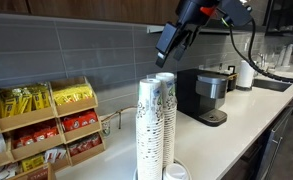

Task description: Unstack three coffee cups from the right stacked coffee cups

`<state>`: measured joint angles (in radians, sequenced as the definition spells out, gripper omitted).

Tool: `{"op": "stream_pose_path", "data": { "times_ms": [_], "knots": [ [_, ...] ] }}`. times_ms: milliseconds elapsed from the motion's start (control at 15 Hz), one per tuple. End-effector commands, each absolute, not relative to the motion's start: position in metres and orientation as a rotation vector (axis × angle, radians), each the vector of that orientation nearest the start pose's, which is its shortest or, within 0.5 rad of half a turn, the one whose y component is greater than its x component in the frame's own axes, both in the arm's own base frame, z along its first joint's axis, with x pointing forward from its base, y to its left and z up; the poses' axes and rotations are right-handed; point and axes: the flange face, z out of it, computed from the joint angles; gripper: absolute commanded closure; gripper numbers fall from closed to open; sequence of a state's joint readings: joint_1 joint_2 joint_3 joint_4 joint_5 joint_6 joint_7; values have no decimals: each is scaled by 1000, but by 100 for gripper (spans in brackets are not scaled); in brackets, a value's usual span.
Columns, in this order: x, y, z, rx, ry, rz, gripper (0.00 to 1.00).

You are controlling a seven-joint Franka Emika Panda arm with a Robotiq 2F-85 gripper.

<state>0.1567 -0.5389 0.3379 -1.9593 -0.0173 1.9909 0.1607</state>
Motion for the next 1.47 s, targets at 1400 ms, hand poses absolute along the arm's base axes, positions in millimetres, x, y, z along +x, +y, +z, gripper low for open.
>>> {"op": "stream_pose_path", "data": {
  "times_ms": [1400],
  "knots": [
    [409, 204, 691, -3039, -396, -821, 0]
  ]
}}
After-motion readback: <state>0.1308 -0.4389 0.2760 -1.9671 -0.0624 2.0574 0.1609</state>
